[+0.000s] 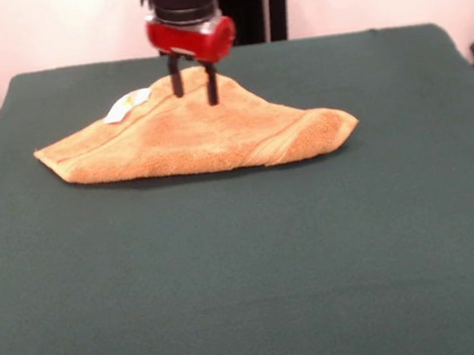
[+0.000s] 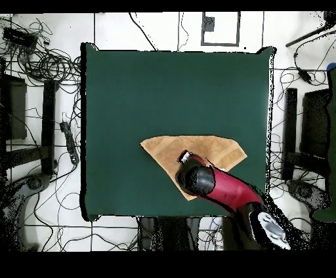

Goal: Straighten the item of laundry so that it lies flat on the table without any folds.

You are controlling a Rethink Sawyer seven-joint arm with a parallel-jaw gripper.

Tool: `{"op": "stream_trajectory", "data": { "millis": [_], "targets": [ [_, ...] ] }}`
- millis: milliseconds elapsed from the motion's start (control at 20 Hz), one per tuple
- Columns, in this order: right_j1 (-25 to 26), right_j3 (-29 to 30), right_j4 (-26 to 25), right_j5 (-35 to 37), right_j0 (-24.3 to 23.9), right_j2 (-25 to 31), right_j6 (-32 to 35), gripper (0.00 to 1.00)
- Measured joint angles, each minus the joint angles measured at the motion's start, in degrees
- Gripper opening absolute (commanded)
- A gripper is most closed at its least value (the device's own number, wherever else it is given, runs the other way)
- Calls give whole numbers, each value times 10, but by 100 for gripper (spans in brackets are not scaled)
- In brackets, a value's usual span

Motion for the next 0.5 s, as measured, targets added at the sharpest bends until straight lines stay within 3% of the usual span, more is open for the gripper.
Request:
{"op": "stream_trajectory", "data": {
  "millis": [250, 500],
  "targets": [
    [25, -69, 46, 81, 88, -55, 0, 100],
    [46, -125, 90, 130, 126, -93, 6, 100]
  ]
}}
